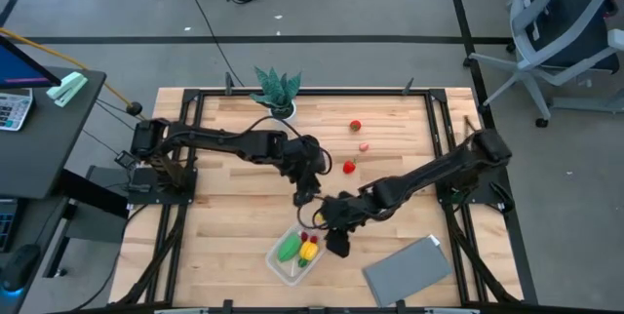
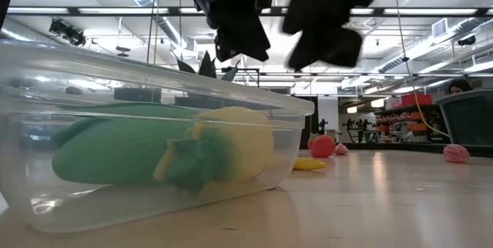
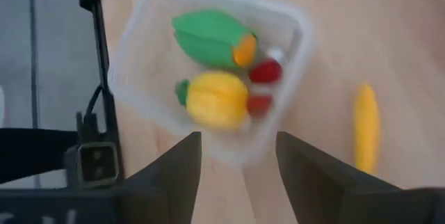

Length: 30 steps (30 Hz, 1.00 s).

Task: Pick and placing Produce into tupperware
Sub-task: Put the yellow zucchini into the transparent bin

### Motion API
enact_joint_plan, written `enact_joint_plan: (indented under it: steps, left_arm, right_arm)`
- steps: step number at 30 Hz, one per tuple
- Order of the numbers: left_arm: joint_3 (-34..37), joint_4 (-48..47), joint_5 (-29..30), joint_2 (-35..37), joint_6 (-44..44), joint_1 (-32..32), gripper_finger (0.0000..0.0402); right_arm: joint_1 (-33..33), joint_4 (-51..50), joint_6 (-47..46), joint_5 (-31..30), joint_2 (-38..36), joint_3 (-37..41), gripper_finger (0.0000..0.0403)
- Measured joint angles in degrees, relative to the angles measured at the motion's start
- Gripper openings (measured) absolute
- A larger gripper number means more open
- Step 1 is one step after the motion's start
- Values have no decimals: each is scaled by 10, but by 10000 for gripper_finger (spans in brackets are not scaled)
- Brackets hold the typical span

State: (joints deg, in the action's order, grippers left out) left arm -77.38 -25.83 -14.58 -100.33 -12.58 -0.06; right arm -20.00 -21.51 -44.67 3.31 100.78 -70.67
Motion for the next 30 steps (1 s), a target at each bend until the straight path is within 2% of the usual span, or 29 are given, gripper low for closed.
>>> enact_joint_plan:
  steps: [6,11,17,24,30]
  left_arm:
    - [-1,-22,-16,-9,68,-35,108]
    - [-1,-16,-17,-49,75,-57,108]
    - [-1,24,16,-90,82,-54,114]
    - [-1,29,17,-96,64,-46,182]
    - [-1,58,11,-96,91,-51,242]
  right_arm:
    - [-1,-132,-81,-14,-100,0,185]
    - [-2,-162,-97,-98,-163,0,185]
    - [-1,-162,-97,-192,-205,0,183]
    - [-1,-164,-92,-198,-209,0,183]
    - [-1,-168,-74,-198,-202,0,183]
